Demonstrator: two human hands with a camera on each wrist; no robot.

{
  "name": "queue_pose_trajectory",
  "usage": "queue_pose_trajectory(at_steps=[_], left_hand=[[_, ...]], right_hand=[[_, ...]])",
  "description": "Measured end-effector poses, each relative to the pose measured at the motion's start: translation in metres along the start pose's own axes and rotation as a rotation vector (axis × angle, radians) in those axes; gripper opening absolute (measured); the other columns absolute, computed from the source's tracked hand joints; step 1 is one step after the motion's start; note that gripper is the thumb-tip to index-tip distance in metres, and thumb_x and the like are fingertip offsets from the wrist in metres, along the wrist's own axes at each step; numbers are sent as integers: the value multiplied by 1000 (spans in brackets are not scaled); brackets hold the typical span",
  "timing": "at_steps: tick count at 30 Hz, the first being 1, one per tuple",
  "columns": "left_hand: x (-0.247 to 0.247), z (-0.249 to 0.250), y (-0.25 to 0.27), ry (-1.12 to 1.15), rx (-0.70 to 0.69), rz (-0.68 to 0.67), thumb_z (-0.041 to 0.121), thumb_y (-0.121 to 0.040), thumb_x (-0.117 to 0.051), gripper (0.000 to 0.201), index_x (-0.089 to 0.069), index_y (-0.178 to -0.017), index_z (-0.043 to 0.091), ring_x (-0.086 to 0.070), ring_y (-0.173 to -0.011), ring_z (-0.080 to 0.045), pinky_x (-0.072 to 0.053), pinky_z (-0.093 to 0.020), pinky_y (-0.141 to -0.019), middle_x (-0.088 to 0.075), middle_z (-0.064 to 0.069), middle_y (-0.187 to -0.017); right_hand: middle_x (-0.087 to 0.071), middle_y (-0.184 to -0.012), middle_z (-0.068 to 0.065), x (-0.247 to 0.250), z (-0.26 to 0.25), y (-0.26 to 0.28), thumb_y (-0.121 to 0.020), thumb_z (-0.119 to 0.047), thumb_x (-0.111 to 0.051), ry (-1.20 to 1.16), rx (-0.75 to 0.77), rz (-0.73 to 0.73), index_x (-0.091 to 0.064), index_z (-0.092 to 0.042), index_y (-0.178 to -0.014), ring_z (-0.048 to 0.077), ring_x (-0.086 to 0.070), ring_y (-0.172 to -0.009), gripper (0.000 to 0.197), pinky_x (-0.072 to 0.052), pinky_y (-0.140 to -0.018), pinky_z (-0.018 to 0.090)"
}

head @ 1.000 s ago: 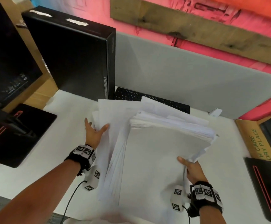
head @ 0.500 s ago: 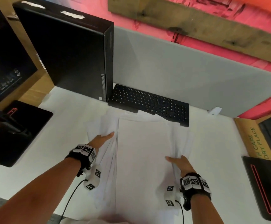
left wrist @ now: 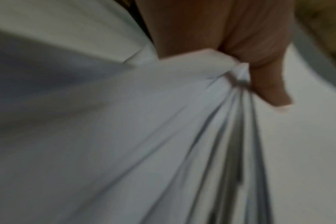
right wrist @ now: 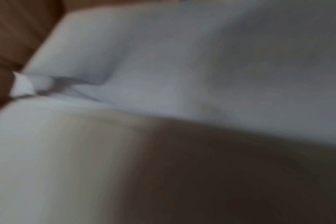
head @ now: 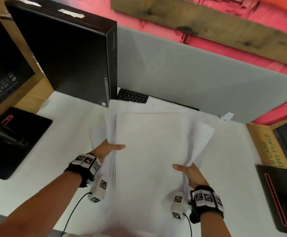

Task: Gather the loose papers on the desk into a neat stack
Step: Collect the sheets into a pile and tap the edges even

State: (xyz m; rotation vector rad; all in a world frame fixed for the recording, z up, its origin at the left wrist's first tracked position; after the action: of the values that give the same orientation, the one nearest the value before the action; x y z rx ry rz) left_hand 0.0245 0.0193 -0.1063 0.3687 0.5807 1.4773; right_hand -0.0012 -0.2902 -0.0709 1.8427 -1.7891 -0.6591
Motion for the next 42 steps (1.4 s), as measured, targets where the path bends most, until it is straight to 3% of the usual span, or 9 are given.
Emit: queue_pose_trajectory(at_steps=[5,8,15,26,29,32,35,38,42], left_hand=[[-9,30,11,226,-25,-108,44,-40,-88,67,-67,-94,11,-69,-85,-17,-55,-29,-81,-75,-2,-83],[1,2,-3,110,96,10,41,-73,-71,62,-55,-125,11,-52,-119,-27,-35,-44,-108,-63,-7,-121],[29,-36,-16,-84,165,187,27,-92,-52,52,-41,-134,-2,-43,-128,-34,-31,-48,-111,-47,-19,-137],[19,-24,-23,-224,91,192,23,-95,-47,40,-50,-125,-3,-48,-119,-26,-33,-30,-102,-52,-11,-126],[11,-21,-24,-212,105,205,34,-95,-43,30,-61,-92,10,-54,-94,-23,-41,-27,-82,-56,-13,-107],[9,-19,-18,-111,170,242,53,-91,-36,53,-53,-119,11,-50,-116,-26,-33,-33,-103,-51,-9,-123],[7,-24,-23,-99,113,150,65,-61,-70,102,-37,-138,8,-40,-131,-25,-27,-40,-113,-44,-9,-142],[1,-22,-21,-166,72,110,24,-60,-86,84,-45,-130,1,-52,-119,-22,-36,-36,-107,-56,-8,-129],[-12,8,-2,-121,-79,82,-5,-75,-69,48,-53,-120,0,-58,-102,-21,-41,-33,-100,-63,-12,-110]], right_hand=[[-70,-109,13,21,1,-11,-58,-27,-85,-62,40,55,-56,-4,-120,29,-64,-105,72,-46,-99,45],[-70,-103,14,21,7,-19,-70,-23,-79,21,56,126,-61,-3,-112,31,-65,-98,50,-49,-90,40],[-64,-101,19,52,41,-37,-89,-13,-58,168,-30,311,-62,1,-101,31,-59,-93,19,-47,-90,46],[-61,-97,12,41,25,-40,-91,-10,-52,291,5,330,-60,-4,-92,27,-55,-90,10,-45,-87,36],[-61,-87,14,34,20,-41,-89,-10,-52,304,19,344,-62,-2,-86,24,-55,-77,13,-46,-66,29],[-62,-102,9,32,19,-37,-91,-24,-55,184,-2,328,-61,-3,-104,24,-56,-90,25,-46,-88,34],[-52,-132,8,30,27,-42,-72,-35,-76,131,-49,268,-44,-4,-132,28,-47,-123,75,-34,-106,38],[-35,-146,9,21,28,-41,-64,-15,-84,106,-61,261,-22,-1,-144,29,-33,-135,102,-28,-110,39],[-56,-123,12,11,25,-32,-65,-9,-81,23,-87,203,-50,3,-119,29,-53,-109,63,-39,-99,39]])
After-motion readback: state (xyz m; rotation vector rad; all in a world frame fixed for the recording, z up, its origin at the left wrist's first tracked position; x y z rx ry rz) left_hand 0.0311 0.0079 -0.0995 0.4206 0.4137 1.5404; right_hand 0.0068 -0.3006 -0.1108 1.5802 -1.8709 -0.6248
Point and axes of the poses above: each hand's wrist, its own y-axis away from the middle knuckle, its own x-axis out of the back of the hand, z = x × y, the point moved 8 cm from there along -y, towards the middle knuckle
